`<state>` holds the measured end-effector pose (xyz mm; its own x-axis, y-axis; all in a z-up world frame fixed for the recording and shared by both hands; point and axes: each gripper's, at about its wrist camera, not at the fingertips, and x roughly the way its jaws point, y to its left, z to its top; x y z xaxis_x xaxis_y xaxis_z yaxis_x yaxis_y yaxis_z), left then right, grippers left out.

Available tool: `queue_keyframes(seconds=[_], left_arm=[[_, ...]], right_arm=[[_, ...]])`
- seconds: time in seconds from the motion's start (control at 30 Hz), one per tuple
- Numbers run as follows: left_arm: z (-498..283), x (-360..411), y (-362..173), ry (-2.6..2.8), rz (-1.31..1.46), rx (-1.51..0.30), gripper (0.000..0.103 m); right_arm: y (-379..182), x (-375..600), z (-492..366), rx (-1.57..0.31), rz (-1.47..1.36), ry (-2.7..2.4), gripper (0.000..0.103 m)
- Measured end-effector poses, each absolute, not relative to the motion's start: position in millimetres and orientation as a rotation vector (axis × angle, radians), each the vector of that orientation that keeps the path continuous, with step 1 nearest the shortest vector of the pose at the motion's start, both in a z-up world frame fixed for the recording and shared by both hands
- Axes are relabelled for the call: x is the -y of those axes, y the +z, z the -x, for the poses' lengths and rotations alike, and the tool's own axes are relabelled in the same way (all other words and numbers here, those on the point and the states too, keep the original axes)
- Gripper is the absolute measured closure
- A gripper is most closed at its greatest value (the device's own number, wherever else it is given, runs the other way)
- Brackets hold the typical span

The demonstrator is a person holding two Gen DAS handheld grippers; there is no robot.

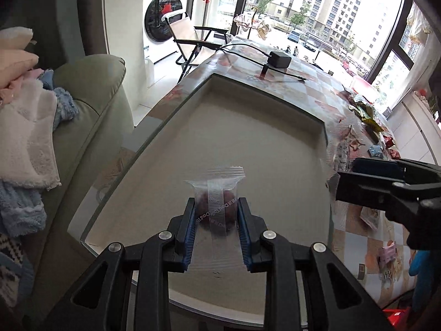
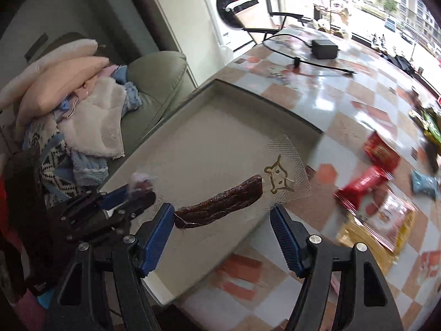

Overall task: Organize snacks
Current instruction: 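Open both tools to drop pastry and jerky stick into grey tray, then close left tool on gold packet while right tool moves to pink bar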

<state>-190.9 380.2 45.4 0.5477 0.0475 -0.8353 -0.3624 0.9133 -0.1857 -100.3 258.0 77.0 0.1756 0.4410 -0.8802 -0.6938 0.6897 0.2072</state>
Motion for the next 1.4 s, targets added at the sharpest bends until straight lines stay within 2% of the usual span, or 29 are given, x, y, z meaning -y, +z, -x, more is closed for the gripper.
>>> queue_keyframes(seconds=[0.17, 0.23, 0.27, 0.33, 0.4, 0.7, 0.77, 1.1, 1.4], left_arm=[[190.6, -385.1, 34.6, 0.238, 0.355, -0.978, 0.072], [189.1, -383.5, 31.6, 0.235, 0.341, -0.982, 0.069], [188.5, -383.6, 30.6, 0.234, 0.337, -0.983, 0.065], [189.3, -381.2, 31.4, 0.23, 0.333, -0.974, 0.043], [190.8, -379.7, 34.1, 0.235, 0.319, -0.957, 0.035], [184.6, -347.0, 55.6, 0.204, 0.232, -0.936, 0.028], [180.0, -330.6, 60.8, 0.177, 0.209, -0.937, 0.027], [138.7, -216.0, 65.7, -0.043, 0.036, -0.98, 0.024], [78.8, -143.2, 55.3, -0.257, -0.13, -0.992, 0.023]], right_arm=[[69.5, -282.1, 101.8, -1.151, 0.288, 0.833, 0.03], [66.8, -286.1, 100.1, -1.161, 0.298, 0.841, 0.026], [65.5, -287.6, 99.2, -1.168, 0.303, 0.845, 0.024], [64.0, -288.9, 97.4, -1.185, 0.314, 0.835, 0.022], [62.7, -286.1, 95.4, -1.194, 0.311, 0.822, 0.022], [61.5, -209.4, 70.2, -1.223, 0.214, 0.651, 0.021], [59.9, -181.1, 63.8, -1.234, 0.175, 0.601, 0.0], [45.8, -43.8, 68.8, -1.262, 0.104, 0.359, 0.0], [21.7, 28.7, 92.8, -1.252, 0.125, 0.27, 0.0]])
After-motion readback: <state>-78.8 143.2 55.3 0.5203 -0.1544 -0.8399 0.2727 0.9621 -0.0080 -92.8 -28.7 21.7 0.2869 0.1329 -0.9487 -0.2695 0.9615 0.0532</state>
